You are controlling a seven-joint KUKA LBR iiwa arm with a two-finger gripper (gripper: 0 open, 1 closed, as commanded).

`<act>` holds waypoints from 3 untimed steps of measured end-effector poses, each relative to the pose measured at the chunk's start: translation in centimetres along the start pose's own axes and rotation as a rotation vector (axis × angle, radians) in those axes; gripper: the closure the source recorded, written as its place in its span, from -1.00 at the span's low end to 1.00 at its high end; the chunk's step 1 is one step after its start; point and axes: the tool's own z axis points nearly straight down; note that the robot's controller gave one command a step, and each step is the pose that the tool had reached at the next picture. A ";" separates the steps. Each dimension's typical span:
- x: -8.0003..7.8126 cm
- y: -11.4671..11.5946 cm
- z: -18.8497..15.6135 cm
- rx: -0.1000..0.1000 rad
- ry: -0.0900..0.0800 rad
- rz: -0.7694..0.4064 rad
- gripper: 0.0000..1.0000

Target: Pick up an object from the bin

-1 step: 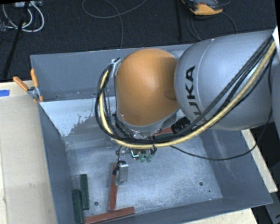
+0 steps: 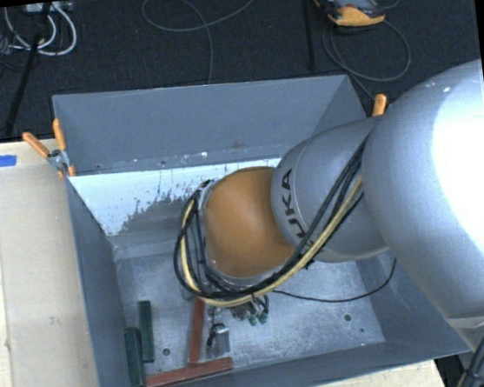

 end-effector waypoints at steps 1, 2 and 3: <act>-2.0 0.2 -1.4 -0.002 -0.010 -0.089 -1.00; 0.0 1.0 -0.4 0.000 -0.007 -0.589 -1.00; -0.1 0.9 -0.4 0.000 -0.007 -0.584 1.00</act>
Offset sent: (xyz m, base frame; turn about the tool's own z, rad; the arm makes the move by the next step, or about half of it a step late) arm 0.0196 0.0052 0.0145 -0.0895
